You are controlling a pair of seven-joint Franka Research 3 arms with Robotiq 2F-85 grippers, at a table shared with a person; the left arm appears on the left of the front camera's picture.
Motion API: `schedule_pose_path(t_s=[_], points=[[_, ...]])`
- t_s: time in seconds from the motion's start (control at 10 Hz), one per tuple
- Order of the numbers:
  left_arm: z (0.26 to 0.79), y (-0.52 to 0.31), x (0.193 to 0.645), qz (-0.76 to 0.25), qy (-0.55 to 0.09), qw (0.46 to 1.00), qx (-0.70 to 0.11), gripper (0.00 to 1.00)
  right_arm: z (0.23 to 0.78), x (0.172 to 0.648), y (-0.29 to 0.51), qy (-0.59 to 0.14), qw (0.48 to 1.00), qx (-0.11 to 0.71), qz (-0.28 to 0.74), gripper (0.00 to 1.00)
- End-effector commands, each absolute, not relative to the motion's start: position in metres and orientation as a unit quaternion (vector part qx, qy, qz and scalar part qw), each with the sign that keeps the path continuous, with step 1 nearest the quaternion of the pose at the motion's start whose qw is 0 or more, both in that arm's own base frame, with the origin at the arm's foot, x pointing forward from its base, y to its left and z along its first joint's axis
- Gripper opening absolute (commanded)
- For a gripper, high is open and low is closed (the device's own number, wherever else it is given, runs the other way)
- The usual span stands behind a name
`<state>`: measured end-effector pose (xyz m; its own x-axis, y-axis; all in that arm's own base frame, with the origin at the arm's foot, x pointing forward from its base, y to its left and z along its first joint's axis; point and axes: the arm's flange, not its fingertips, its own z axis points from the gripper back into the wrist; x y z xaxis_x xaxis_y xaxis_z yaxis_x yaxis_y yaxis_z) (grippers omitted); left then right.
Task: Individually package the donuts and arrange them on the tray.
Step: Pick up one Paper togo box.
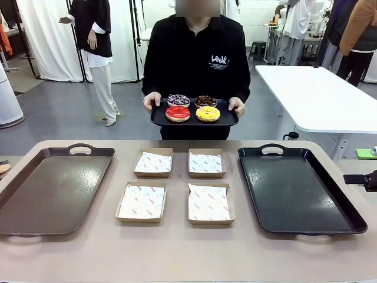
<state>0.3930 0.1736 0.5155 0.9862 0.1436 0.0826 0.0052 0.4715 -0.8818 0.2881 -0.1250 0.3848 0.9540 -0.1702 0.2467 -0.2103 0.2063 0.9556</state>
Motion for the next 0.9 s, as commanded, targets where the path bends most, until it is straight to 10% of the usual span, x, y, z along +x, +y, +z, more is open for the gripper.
schedule_pose_path(t_s=[0.0,0.8], points=[[0.559,0.114,0.418,0.022,-0.080,0.907,-0.412,1.00,0.385,0.288,-0.126,-0.158,0.758,0.633,0.014,1.00],[0.478,-0.168,0.487,-0.030,-0.098,0.994,-0.047,1.00,0.385,0.288,-0.126,-0.158,0.758,0.633,0.014,1.00]])
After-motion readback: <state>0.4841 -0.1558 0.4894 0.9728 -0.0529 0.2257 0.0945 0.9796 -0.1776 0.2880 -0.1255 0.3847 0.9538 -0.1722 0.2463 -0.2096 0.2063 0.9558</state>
